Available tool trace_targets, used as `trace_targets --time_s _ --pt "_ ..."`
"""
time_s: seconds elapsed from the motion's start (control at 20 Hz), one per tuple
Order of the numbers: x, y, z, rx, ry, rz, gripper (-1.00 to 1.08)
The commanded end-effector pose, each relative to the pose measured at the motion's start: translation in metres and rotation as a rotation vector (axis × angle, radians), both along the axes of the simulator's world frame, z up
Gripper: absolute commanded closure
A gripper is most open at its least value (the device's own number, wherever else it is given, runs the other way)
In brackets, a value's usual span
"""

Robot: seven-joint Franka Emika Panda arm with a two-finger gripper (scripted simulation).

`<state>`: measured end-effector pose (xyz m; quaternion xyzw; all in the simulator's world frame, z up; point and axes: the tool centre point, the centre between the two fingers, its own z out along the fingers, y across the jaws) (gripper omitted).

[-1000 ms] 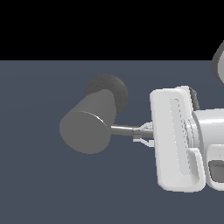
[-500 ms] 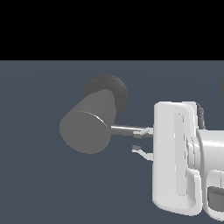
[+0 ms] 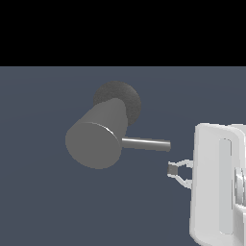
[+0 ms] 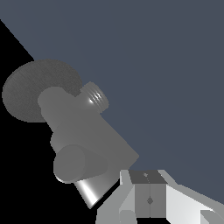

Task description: Turn on the faucet by rotating a designated handle.

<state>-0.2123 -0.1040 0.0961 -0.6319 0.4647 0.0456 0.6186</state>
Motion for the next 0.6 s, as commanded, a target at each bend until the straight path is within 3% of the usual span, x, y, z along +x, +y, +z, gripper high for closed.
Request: trace_targets --time_s 0.0,0.55 --pt "0.001 0.0 0.0 0.001 -0.001 -0.001 1.08" --pt "0.019 0.019 0.006 0.04 0.012 0.004 1.08"
